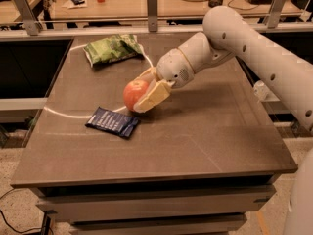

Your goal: Move apple near rxbar blueberry

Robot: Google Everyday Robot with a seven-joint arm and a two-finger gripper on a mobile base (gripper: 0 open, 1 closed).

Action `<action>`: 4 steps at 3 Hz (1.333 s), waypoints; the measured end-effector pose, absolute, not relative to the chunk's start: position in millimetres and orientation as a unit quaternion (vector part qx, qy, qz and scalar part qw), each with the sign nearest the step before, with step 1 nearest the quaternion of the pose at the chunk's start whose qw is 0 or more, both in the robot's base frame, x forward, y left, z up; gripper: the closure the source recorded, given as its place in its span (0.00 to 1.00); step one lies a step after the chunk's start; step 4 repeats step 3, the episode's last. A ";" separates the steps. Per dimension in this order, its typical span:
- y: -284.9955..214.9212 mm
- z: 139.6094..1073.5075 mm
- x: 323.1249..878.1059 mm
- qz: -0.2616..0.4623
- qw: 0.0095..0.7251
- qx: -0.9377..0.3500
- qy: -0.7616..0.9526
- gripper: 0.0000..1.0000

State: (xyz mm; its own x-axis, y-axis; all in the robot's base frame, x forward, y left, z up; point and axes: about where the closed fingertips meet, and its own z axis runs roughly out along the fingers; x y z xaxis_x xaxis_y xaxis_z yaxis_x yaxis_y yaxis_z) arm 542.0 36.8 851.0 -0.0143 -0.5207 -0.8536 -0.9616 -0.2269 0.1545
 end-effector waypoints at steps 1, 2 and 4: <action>49.0 852.0 522.8 0.454 0.247 -0.657 0.549 1.00; 55.5 838.5 514.6 0.469 0.229 -0.656 0.545 1.00; 56.7 838.4 514.5 0.469 0.229 -0.656 0.544 0.83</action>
Offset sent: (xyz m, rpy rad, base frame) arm -0.0375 0.0218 -0.0292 0.0241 0.1155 0.1054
